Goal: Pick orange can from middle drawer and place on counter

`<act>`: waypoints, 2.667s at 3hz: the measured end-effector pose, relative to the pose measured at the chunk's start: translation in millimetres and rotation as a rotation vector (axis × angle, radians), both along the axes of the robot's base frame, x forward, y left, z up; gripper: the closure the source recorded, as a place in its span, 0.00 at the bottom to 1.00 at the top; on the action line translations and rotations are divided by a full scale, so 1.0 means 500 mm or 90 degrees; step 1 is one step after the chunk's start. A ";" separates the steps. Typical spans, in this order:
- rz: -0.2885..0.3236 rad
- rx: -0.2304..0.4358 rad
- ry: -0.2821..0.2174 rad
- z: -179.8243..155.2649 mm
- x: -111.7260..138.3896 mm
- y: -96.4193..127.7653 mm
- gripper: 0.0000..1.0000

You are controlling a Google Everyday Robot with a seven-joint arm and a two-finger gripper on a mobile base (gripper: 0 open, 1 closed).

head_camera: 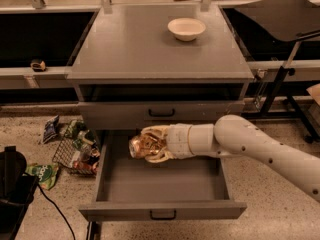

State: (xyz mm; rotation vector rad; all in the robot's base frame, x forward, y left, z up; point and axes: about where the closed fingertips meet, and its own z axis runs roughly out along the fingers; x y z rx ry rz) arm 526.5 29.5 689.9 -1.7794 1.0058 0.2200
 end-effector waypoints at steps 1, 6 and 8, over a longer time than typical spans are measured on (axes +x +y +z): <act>-0.002 -0.004 -0.007 0.011 0.000 -0.003 1.00; -0.030 0.014 -0.182 0.345 0.093 -0.259 1.00; -0.037 -0.002 -0.165 0.325 0.104 -0.265 1.00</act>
Offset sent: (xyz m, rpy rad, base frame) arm -0.0008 0.0014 0.0067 0.0493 -0.0051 -0.0086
